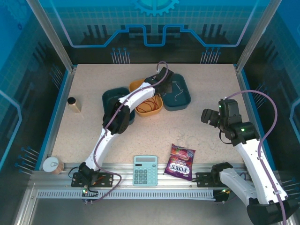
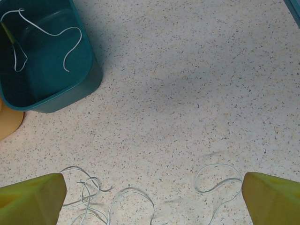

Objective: Untangle the cables

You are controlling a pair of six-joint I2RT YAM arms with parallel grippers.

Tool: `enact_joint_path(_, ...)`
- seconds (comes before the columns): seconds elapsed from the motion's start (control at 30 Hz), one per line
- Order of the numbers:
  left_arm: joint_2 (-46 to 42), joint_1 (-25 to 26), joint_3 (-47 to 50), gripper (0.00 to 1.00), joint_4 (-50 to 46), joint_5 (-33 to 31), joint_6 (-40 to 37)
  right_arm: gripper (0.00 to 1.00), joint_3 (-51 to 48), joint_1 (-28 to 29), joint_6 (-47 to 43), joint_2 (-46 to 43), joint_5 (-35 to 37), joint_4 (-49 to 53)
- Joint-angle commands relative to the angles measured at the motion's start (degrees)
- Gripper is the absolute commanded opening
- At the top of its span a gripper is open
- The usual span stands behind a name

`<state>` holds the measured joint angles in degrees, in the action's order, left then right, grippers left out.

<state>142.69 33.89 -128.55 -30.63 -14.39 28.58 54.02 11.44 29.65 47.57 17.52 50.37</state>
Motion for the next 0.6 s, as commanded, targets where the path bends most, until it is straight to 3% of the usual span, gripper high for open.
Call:
enact_joint_path(0.0,0.04,-0.31,-1.88,0.0,-2.39,-4.03,0.65,0.97,-0.01,-0.96,0.76,-0.72,-0.74,-0.36)
enact_joint_path(0.57,-1.33,-0.6,-1.01,0.0,-3.15,-4.71,1.05,0.95,0.09,-0.98,1.77,0.31,1.38,2.87)
